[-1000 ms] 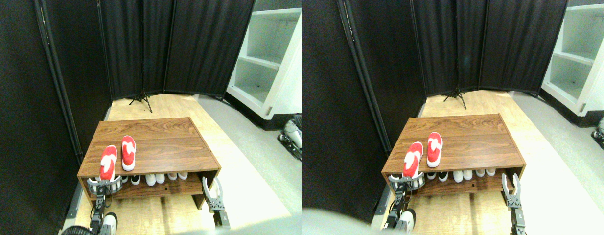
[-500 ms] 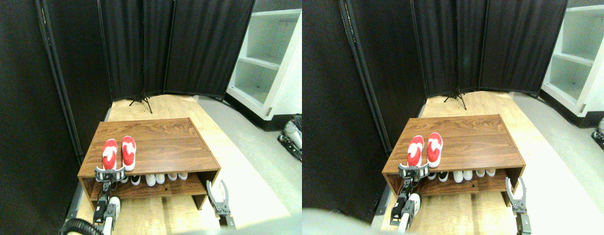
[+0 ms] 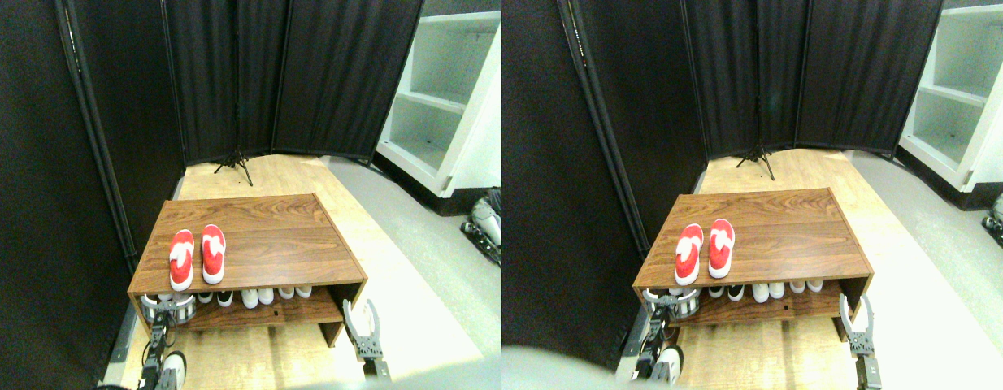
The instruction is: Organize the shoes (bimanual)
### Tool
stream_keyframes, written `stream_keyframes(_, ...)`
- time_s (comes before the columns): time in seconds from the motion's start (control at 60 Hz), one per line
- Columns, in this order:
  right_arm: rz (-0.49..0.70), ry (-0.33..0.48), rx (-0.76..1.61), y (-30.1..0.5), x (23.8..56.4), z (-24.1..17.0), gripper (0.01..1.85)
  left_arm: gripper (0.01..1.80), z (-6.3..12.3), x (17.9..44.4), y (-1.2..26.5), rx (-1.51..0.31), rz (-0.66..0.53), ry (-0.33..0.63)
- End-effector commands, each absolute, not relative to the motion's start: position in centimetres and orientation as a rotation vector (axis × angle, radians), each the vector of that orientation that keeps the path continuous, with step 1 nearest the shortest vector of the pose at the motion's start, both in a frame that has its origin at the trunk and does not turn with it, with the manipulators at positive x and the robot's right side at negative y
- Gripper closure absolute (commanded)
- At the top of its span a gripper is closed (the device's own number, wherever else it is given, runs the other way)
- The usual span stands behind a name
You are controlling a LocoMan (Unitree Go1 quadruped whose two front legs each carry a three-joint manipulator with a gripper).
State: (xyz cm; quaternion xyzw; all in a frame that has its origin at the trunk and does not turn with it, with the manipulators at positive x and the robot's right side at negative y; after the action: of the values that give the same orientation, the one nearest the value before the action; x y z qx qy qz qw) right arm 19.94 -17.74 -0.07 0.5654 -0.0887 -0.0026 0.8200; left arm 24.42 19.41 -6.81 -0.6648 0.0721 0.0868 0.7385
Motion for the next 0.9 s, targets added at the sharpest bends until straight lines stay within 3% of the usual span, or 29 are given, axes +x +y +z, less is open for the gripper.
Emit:
stream_keyframes(0.017, 0.015, -0.215, 1.218, -17.5, 20.0, 0.2, 1.62, 0.45, -5.3, 23.6, 20.3, -1.442, 0.157, 0.092)
stream_keyframes(0.15, 0.014, -0.217, 1.214, -17.4, 20.0, 0.1, 1.62, 0.46, -4.3, 22.2, 22.4, -1.403, 0.147, 0.075)
stream_keyframes(0.267, 0.011, -0.220, 1.217, -17.1, 20.0, 0.1, 1.62, 0.66, -2.6, 20.9, 24.1, -1.306, 0.177, -0.017)
stream_keyframes(0.4, 0.012, -0.220, 1.219, -16.8, 19.9, 0.1, 1.64, 1.29, -1.0, 21.2, 26.5, -1.151, 0.222, -0.160)
stream_keyframes(0.467, 0.019, -0.225, 1.219, -16.8, 19.9, 0.1, 1.64, 1.40, -0.5, 21.4, 27.0, -1.110, 0.221, -0.191)
stream_keyframes(0.583, 0.022, -0.222, 1.228, -16.6, 19.8, 0.1, 1.65, 1.80, 0.6, 22.8, 28.1, -1.079, 0.237, -0.276)
stream_keyframes(0.683, 0.024, -0.221, 1.222, -16.6, 19.6, 0.3, 1.65, 1.80, 0.4, 24.4, 28.4, -1.033, 0.243, -0.282)
stream_keyframes(0.9, 0.013, -0.217, 1.211, -16.6, 19.3, 0.4, 1.63, 1.80, -1.1, 28.3, 28.5, -0.979, 0.242, -0.173)
